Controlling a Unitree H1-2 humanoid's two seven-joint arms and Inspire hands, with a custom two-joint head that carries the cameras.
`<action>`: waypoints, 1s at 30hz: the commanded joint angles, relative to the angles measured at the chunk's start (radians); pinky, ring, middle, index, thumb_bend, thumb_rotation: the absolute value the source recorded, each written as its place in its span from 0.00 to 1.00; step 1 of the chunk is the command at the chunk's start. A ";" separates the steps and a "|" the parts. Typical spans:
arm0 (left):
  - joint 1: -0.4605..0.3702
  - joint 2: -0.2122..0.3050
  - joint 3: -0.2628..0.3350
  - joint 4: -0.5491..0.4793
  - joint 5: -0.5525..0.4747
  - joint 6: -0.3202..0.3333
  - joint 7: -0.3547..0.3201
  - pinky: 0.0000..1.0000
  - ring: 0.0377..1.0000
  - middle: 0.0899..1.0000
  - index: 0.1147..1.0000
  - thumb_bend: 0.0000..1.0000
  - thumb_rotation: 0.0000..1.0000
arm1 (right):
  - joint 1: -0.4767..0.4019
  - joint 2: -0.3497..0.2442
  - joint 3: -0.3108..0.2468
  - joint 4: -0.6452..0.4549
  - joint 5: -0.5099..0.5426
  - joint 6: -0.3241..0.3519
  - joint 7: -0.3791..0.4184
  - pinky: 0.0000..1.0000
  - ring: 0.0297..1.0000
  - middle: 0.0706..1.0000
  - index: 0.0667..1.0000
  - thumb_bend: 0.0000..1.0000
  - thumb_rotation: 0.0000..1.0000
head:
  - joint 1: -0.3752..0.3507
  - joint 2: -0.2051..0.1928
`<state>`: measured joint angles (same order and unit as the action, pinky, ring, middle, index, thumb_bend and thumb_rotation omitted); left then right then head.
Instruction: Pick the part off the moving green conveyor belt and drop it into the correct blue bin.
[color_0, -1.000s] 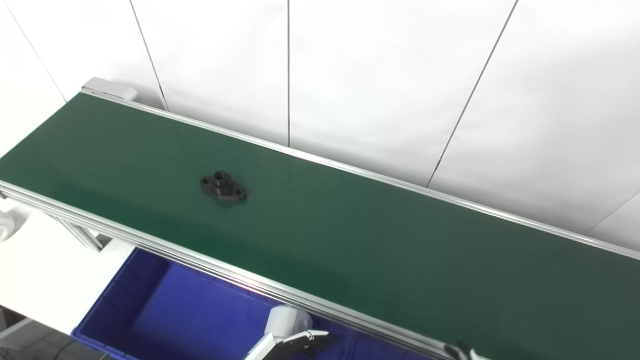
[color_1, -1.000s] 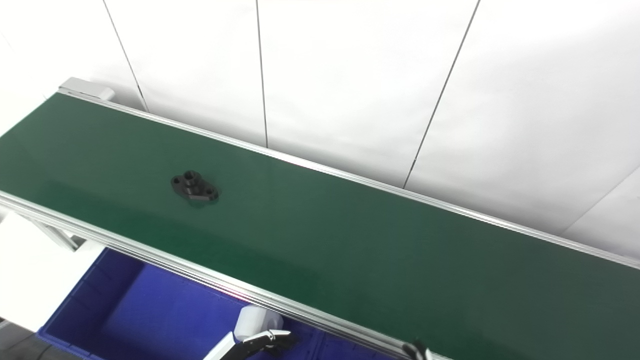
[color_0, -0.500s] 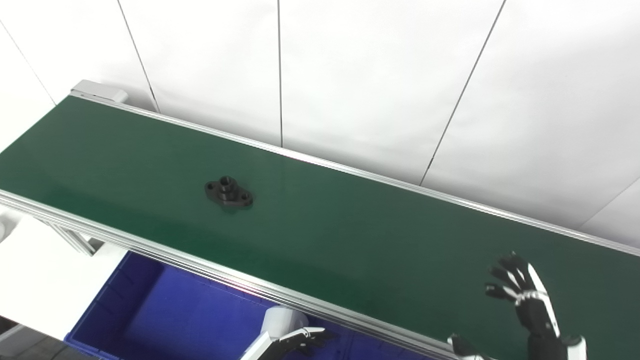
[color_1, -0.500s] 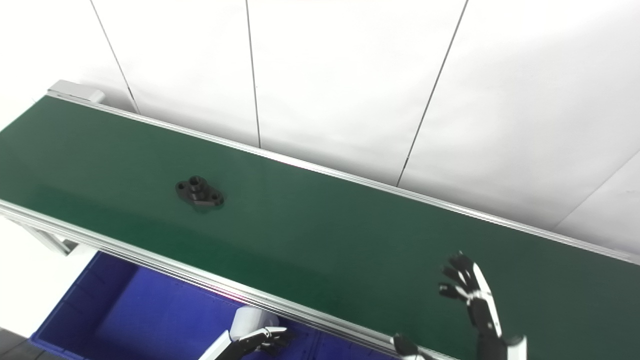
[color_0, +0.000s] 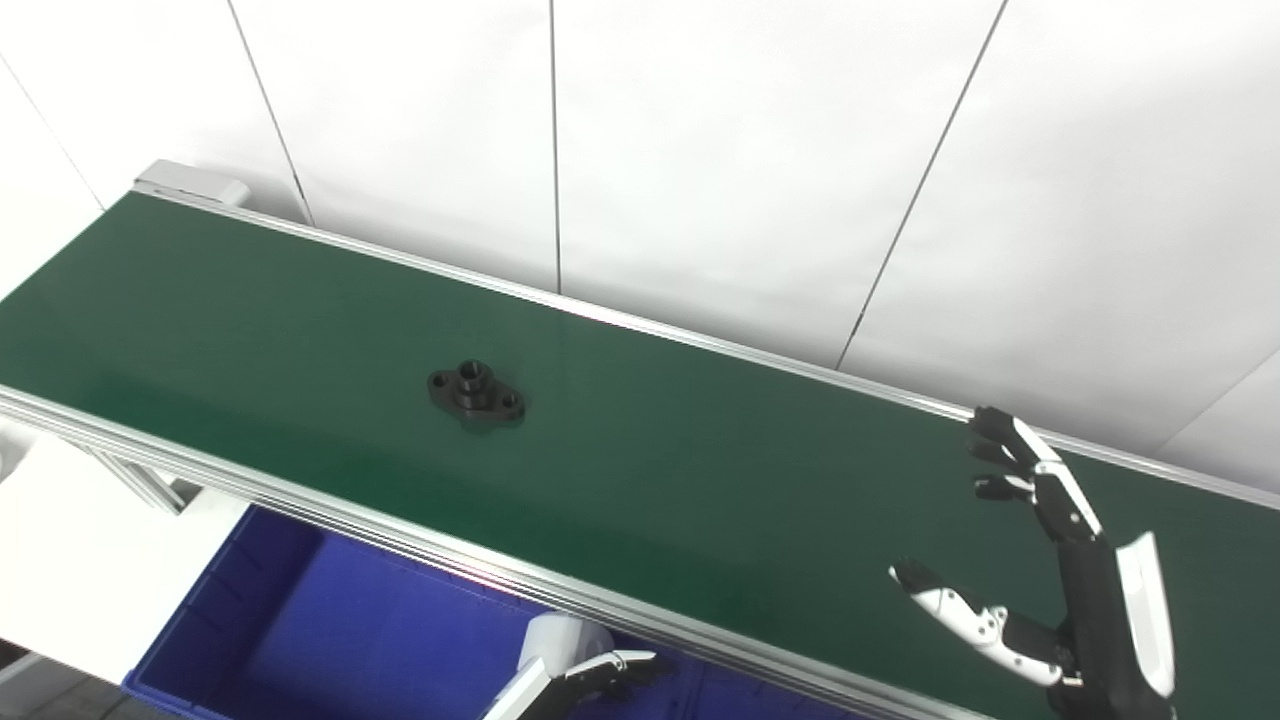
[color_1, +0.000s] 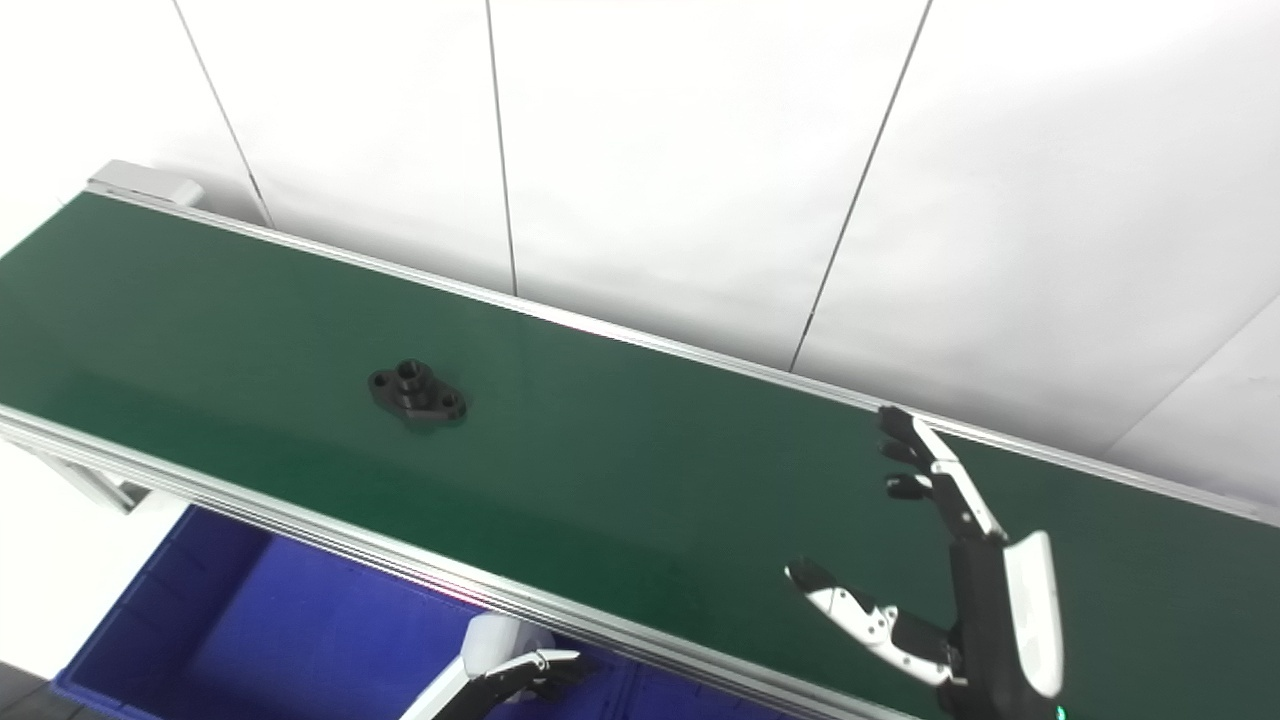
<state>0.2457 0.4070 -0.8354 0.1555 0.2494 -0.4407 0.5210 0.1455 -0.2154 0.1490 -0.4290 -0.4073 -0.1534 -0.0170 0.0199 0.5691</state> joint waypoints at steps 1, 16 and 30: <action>-0.002 0.018 -0.004 -0.026 0.059 -0.029 0.060 0.69 0.78 0.82 0.78 0.82 0.41 | -0.026 0.003 -0.012 -0.039 -0.011 0.015 0.018 0.64 0.76 0.82 0.85 0.65 0.27 | -0.014 0.007; 0.015 0.105 -0.035 -0.088 0.068 -0.029 0.126 0.72 0.79 0.83 0.78 0.82 0.40 | -0.213 0.012 0.035 0.006 -0.127 0.232 0.216 0.72 0.82 0.86 0.89 0.75 0.33 | -0.226 0.012; -0.027 0.128 -0.089 -0.054 0.073 -0.029 0.161 0.72 0.81 0.84 0.80 0.82 0.42 | -0.361 0.025 0.114 0.137 -0.258 0.313 0.274 0.76 0.85 0.88 0.88 0.82 0.44 | -0.241 0.022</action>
<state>0.2242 0.5158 -0.9201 0.1144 0.3089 -0.4408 0.6513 -0.1872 -0.1931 0.2624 -0.2820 -0.6594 0.1570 0.2641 -0.2225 0.5921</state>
